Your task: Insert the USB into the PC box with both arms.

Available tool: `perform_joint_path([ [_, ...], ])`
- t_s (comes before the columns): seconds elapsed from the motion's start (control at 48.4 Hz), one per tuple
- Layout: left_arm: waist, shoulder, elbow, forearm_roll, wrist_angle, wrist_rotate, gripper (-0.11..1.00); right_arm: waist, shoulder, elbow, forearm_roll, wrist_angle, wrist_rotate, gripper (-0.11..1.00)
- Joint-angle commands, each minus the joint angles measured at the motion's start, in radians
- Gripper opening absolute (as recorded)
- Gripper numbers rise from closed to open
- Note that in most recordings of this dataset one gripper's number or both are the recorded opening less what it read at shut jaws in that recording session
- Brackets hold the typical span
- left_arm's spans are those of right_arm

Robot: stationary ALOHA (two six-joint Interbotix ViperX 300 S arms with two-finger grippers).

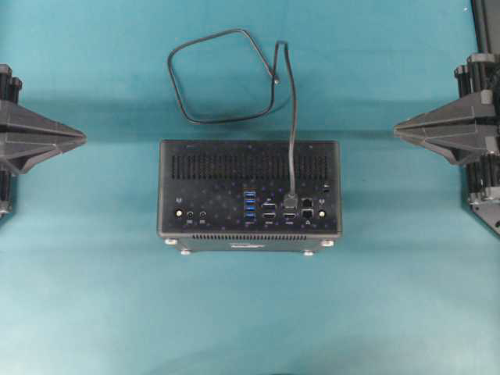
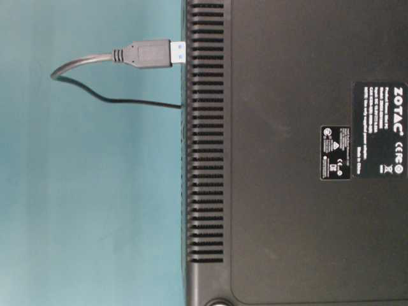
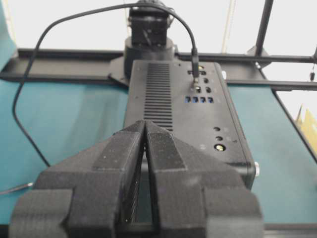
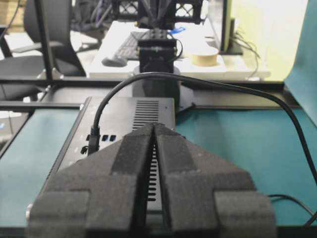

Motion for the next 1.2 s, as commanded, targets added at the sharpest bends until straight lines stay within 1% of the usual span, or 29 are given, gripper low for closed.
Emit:
perform_joint_path([
  [0.0,-0.025,0.011,-0.038,0.006,0.015,-0.028,0.10,0.000,0.006,-0.021,0.008,-0.003,0.008,0.14],
  [0.041,-0.026,0.011,-0.052,0.006,0.034,-0.034,0.08,0.002,0.006,-0.035,0.043,0.026,0.017,0.12],
  [0.083,-0.026,0.011,-0.069,0.008,0.063,-0.035,0.02,0.006,0.006,-0.055,0.080,0.077,0.038,0.06],
  [0.124,-0.028,0.015,-0.087,0.011,0.100,-0.035,0.00,0.008,0.005,-0.075,0.104,0.143,0.060,0.01],
  [0.145,-0.026,0.018,-0.097,0.011,0.120,-0.035,0.00,0.009,0.005,-0.087,0.109,0.178,0.069,-0.01],
  [0.186,-0.026,0.026,-0.114,0.011,0.160,-0.035,0.00,0.014,0.005,-0.115,0.109,0.252,0.087,-0.01],
  [0.269,-0.028,0.049,-0.149,0.011,0.224,-0.032,0.00,0.031,0.008,-0.173,0.109,0.387,0.097,-0.02],
  [0.31,-0.028,0.066,-0.167,0.012,0.250,-0.031,0.00,0.034,0.012,-0.202,0.109,0.442,0.098,-0.01],
  [0.393,-0.028,0.086,-0.184,0.015,0.264,-0.031,0.00,0.041,0.029,-0.256,0.109,0.526,0.101,-0.01],
  [0.475,-0.028,0.101,-0.195,0.014,0.268,-0.031,0.00,0.044,0.055,-0.296,0.115,0.591,0.104,-0.01],
  [0.558,-0.028,0.107,-0.206,0.015,0.281,-0.031,0.00,0.044,0.094,-0.341,0.130,0.657,0.132,-0.01],
  [0.682,-0.028,0.106,-0.229,0.015,0.318,-0.029,0.00,0.044,0.156,-0.407,0.129,0.739,0.183,0.00],
  [0.806,-0.028,0.106,-0.236,0.015,0.351,-0.031,0.00,0.051,0.227,-0.479,0.127,0.811,0.190,0.03],
  [0.93,-0.028,0.101,-0.236,0.014,0.362,-0.031,0.00,0.054,0.296,-0.541,0.129,0.862,0.193,0.10],
  [0.992,-0.028,0.101,-0.238,0.015,0.362,-0.031,0.00,0.054,0.325,-0.571,0.133,0.884,0.195,0.16],
  [1.054,-0.028,0.100,-0.238,0.014,0.362,-0.031,0.00,0.055,0.356,-0.598,0.133,0.908,0.204,0.27],
  [1.116,-0.028,0.100,-0.238,0.015,0.362,-0.031,0.00,0.061,0.377,-0.620,0.133,0.928,0.212,0.43],
  [1.178,-0.028,0.100,-0.236,0.015,0.362,-0.031,0.00,0.066,0.396,-0.630,0.132,0.939,0.218,0.61],
])
